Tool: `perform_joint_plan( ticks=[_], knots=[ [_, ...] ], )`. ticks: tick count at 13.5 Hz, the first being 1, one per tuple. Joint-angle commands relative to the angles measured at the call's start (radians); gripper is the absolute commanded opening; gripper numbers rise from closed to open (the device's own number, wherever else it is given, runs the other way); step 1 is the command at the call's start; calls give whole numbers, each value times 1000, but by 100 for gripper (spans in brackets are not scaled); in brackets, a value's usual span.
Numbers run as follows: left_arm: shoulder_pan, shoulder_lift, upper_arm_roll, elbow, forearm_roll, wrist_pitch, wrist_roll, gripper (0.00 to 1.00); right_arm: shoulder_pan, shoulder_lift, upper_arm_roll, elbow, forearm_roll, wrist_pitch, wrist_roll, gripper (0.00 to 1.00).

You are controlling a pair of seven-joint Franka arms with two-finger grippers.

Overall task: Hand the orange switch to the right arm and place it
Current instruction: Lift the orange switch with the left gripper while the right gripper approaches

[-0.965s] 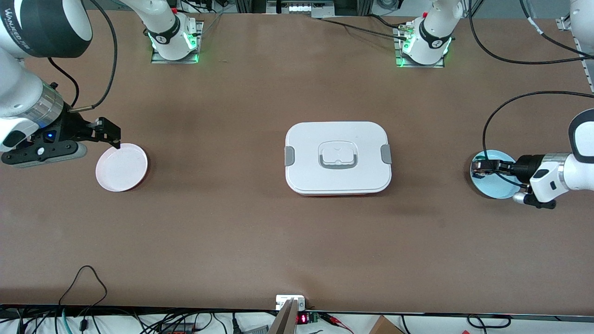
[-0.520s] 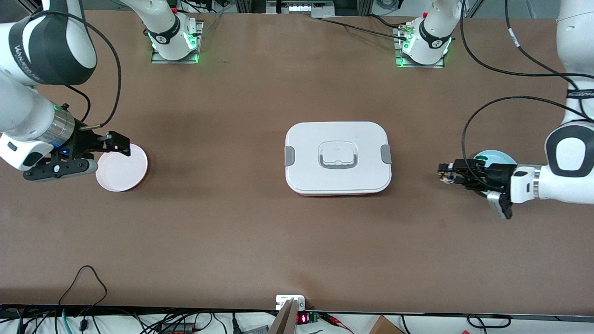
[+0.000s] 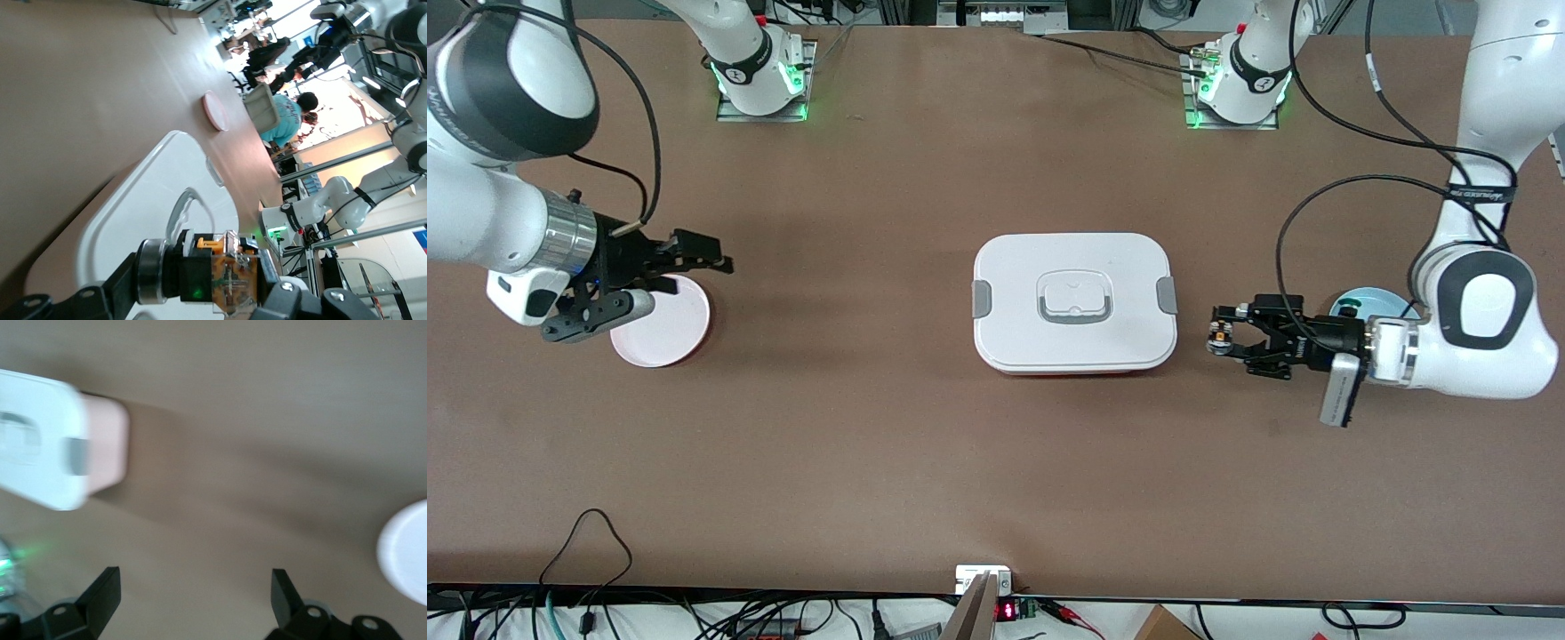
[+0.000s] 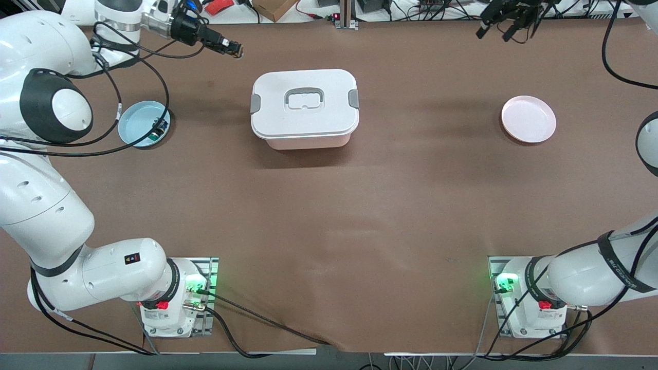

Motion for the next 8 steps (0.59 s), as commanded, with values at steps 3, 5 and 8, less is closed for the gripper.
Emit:
perform_joint_plan(
  ticks=[3, 5, 8],
  knots=[
    [-83, 9, -47, 12, -152, 34, 191, 34, 0, 24, 2, -14, 490, -57, -8, 100],
    [-115, 9, -48, 4, -223, 39, 332, 34, 14, 36, 5, -80, 752, -31, -10, 100],
    [-129, 3, -97, -3, -263, 76, 548, 32, 72, 79, 6, -108, 990, 57, -16, 100]
  ],
)
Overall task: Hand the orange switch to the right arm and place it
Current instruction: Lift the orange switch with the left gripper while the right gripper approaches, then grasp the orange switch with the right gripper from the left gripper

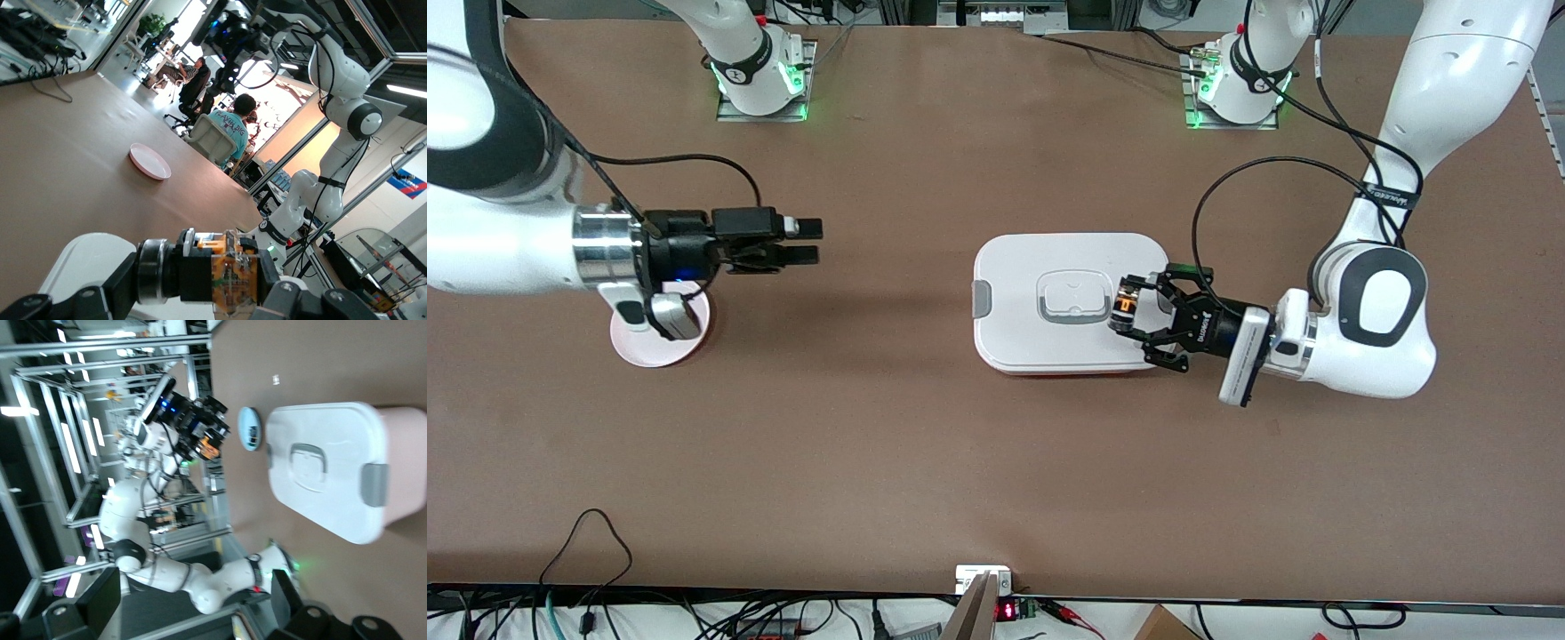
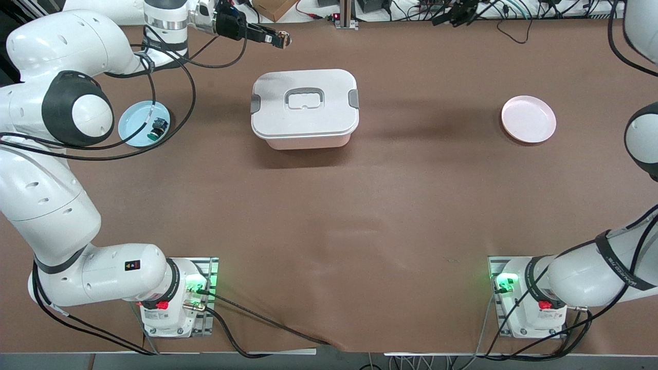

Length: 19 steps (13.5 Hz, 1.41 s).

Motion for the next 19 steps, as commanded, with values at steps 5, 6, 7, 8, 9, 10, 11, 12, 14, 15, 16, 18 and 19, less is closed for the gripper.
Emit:
perform_joint_plan(
  ticks=[5, 6, 7, 8, 9, 10, 11, 12, 14, 15, 16, 18, 19],
  knots=[
    [2, -43, -145, -93, -124, 238, 350, 31, 173, 72, 0, -56, 369, 259, -77, 100],
    [8, -47, -182, -107, -150, 299, 390, 31, 180, 98, 0, -55, 411, 262, -100, 100],
    [8, -49, -202, -125, -202, 325, 404, 31, 189, 112, 0, -55, 429, 270, -143, 100],
    [5, -49, -210, -127, -242, 333, 425, 31, 209, 115, 0, -55, 436, 313, -200, 100],
    [2, -50, -213, -127, -254, 355, 445, 31, 232, 132, 0, -53, 442, 355, -226, 100],
    [2, -52, -220, -128, -267, 370, 461, 30, 238, 136, 0, -50, 451, 353, -242, 100],
    [4, -50, -230, -131, -321, 373, 488, 30, 236, 136, 0, -50, 451, 351, -265, 100],
    [2, -50, -230, -142, -357, 378, 517, 30, 238, 138, 0, -50, 451, 353, -278, 100],
    [1, -50, -231, -154, -363, 382, 535, 30, 255, 138, 0, -49, 456, 383, -276, 100],
    [1, -46, -230, -156, -362, 382, 536, 30, 270, 150, 0, -47, 492, 409, -274, 100],
    [1, -44, -230, -159, -363, 382, 544, 29, 294, 153, 0, -46, 552, 425, -274, 100],
    [1, -46, -230, -159, -363, 382, 548, 28, 321, 172, 0, -32, 586, 457, -276, 99],
    [1, -46, -230, -159, -363, 382, 548, 28, 328, 187, 0, -21, 588, 460, -277, 99]
  ],
)
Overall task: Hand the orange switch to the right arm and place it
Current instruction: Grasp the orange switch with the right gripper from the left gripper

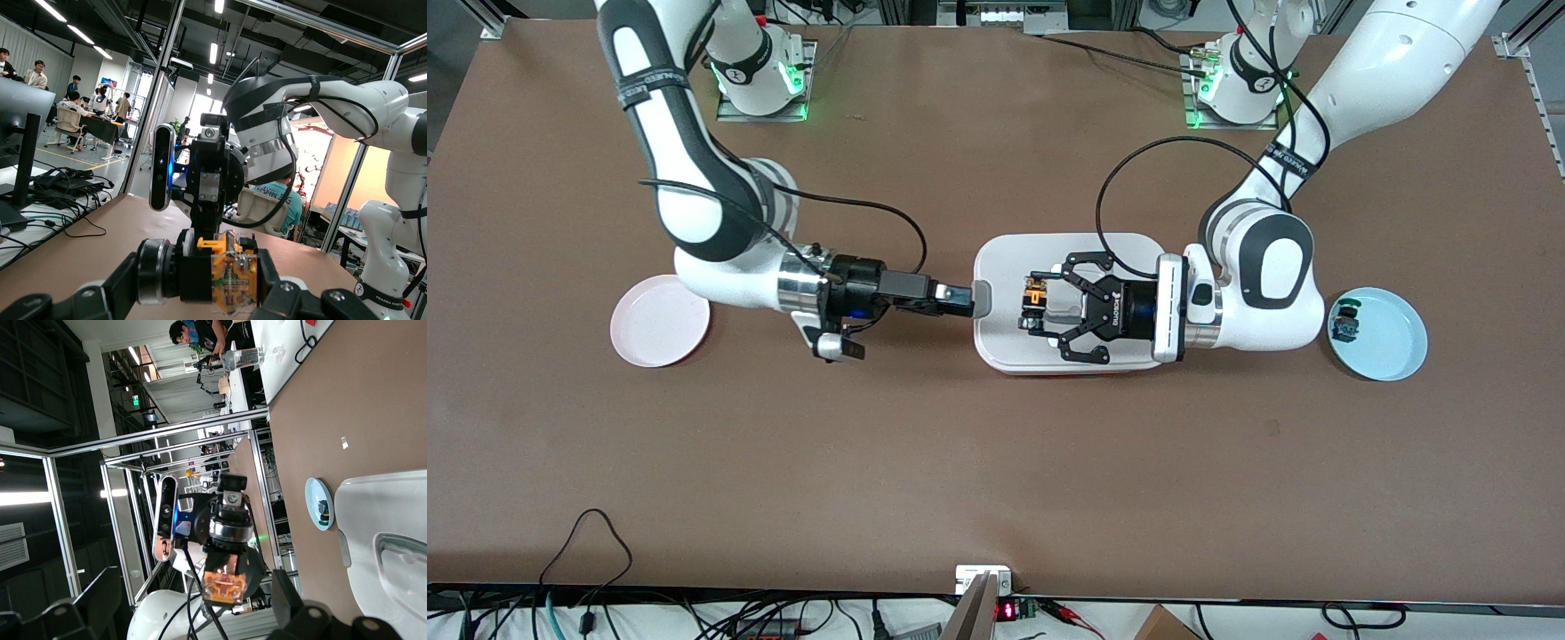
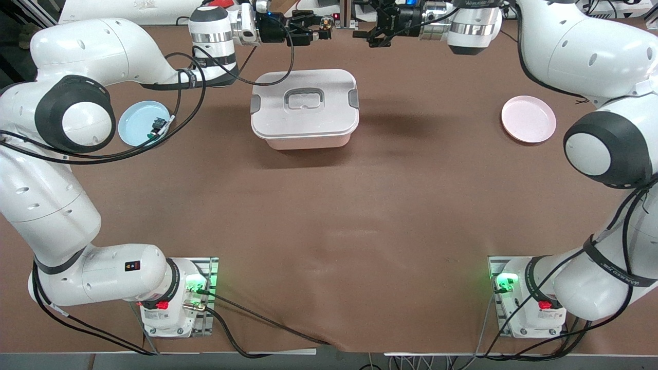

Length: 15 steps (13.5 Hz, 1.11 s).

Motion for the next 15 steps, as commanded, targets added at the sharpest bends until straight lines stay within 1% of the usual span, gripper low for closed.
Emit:
perform_joint_plan(
  ticks=[1, 4, 6, 7, 11, 13, 15],
  knots=[
    [7, -32, -7, -33, -40, 16, 50, 28, 27, 37, -6, 32, 42, 28, -24, 99],
    [5, -31, -7, -34, -42, 16, 50, 28, 47, 43, -6, 47, 54, 75, -19, 97],
    [4, -28, -7, -36, -42, 16, 50, 28, 84, 43, -6, 48, 118, 98, -22, 96],
    [4, -28, -8, -36, -42, 16, 50, 28, 90, 49, -6, 59, 127, 112, -22, 96],
    [4, -28, -8, -36, -42, 16, 50, 28, 123, 67, -6, 96, 129, 169, -19, 95],
    [4, -28, -8, -36, -42, 16, 50, 28, 124, 70, -6, 99, 129, 167, -18, 91],
    [2, -26, -8, -36, -42, 16, 50, 28, 124, 73, -6, 102, 129, 167, -15, 83]
  ],
)
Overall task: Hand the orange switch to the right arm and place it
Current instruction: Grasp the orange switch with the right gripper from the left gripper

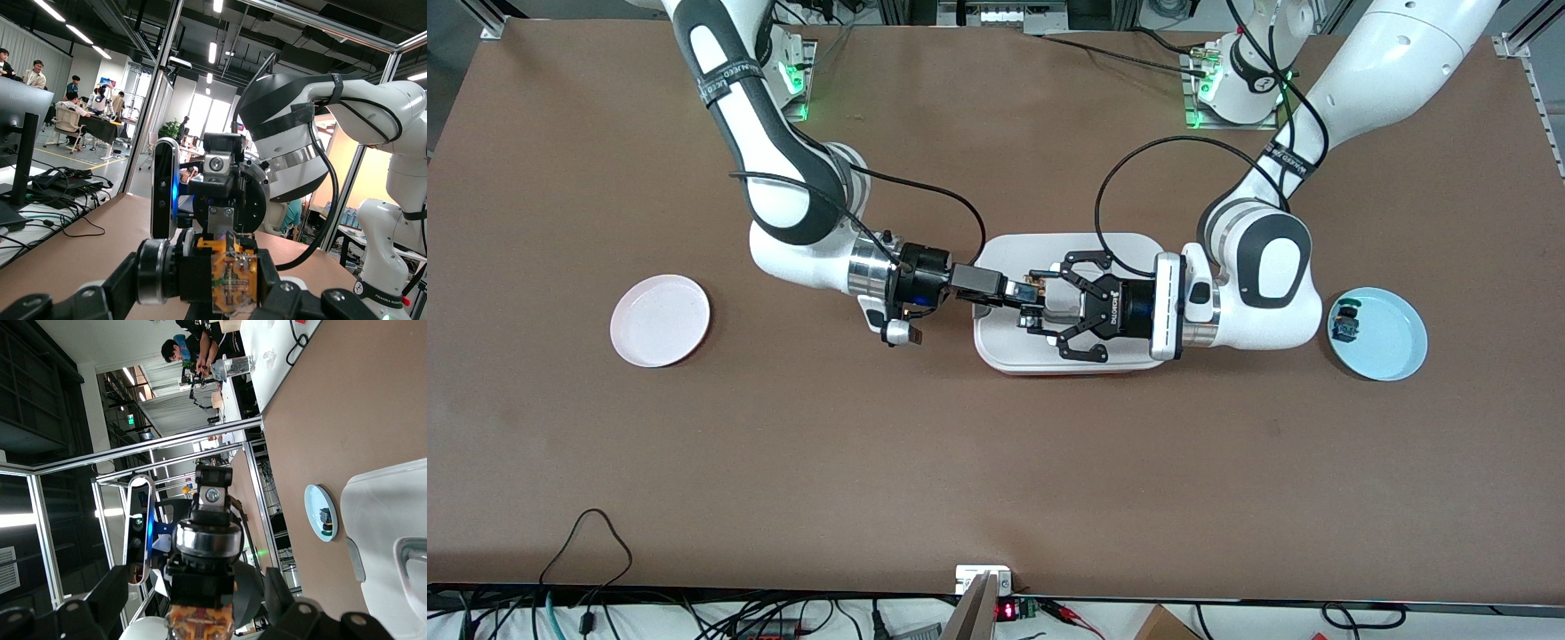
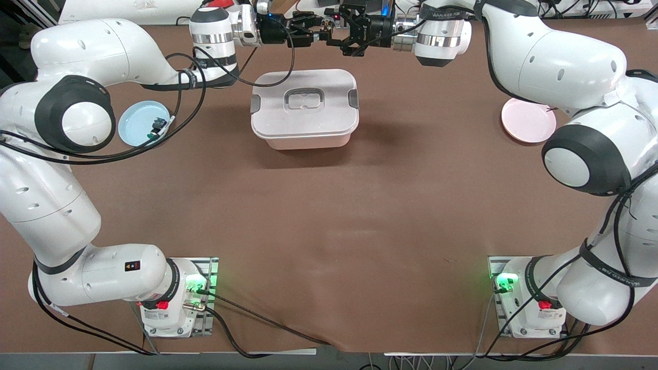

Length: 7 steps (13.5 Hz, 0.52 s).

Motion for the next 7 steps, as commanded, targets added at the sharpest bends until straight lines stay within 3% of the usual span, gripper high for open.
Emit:
perform_joint_plan(
  ticks=[1, 7],
  knots=[
    [2, -26, -4, -30, -42, 15, 45, 28, 9, 19, -5, 30, 32, 12, -10, 79],
    [-7, -20, -6, -28, -43, 13, 44, 28, 15, 19, -5, 31, 30, 12, -19, 52]
  ],
)
